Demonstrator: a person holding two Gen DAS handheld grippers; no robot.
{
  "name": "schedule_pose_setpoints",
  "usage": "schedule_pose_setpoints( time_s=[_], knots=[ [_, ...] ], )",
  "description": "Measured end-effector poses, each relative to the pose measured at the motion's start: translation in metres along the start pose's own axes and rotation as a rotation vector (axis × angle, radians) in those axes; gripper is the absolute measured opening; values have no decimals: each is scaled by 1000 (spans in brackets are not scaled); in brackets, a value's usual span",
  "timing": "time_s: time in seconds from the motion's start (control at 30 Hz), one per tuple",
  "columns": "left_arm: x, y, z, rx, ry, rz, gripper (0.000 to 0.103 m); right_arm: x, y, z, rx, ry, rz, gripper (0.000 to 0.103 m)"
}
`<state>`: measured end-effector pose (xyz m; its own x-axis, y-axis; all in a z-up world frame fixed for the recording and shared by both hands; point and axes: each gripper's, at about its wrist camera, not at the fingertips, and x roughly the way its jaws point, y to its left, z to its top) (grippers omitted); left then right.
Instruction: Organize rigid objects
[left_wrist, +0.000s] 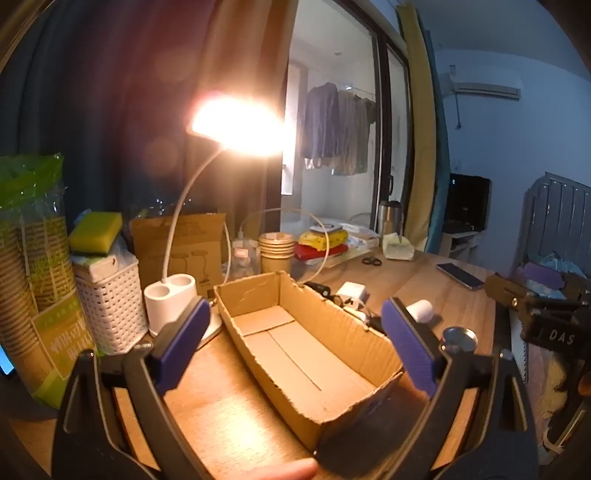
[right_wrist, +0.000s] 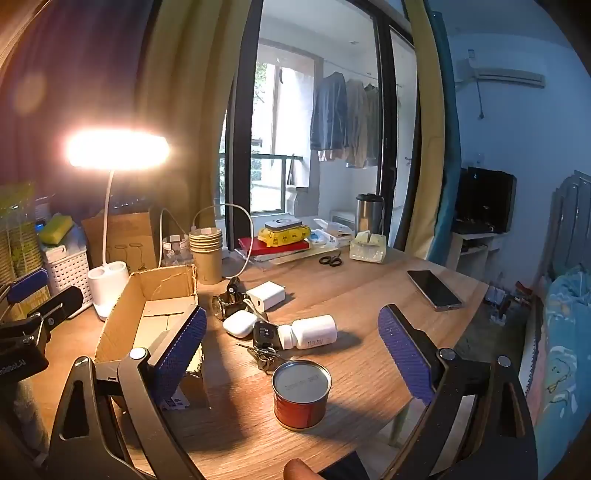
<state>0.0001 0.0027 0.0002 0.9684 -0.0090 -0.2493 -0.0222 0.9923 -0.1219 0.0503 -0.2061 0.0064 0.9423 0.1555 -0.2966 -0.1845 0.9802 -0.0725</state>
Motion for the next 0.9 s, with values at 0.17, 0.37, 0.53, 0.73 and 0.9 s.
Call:
schedule_pose_setpoints(
  time_s=[0.17, 0.37, 0.53, 0.73, 0.9],
  knots=[
    [-4, -3, -1, 43, -25, 8, 95, 1, 0, 0, 4, 1, 0, 96],
    [4, -3, 0, 51, 5, 25, 95, 2, 2, -1, -1, 2, -1, 96],
    [3, -5, -2, 52, 14, 26, 94, 1, 0, -1, 1, 2, 1, 96],
    [6, -2, -1, 48, 28, 12, 94, 0, 0, -1, -1, 1, 0, 96],
    [9, -1, -2, 38, 33, 30, 94, 0, 0, -1, -1, 1, 1, 96]
  ],
)
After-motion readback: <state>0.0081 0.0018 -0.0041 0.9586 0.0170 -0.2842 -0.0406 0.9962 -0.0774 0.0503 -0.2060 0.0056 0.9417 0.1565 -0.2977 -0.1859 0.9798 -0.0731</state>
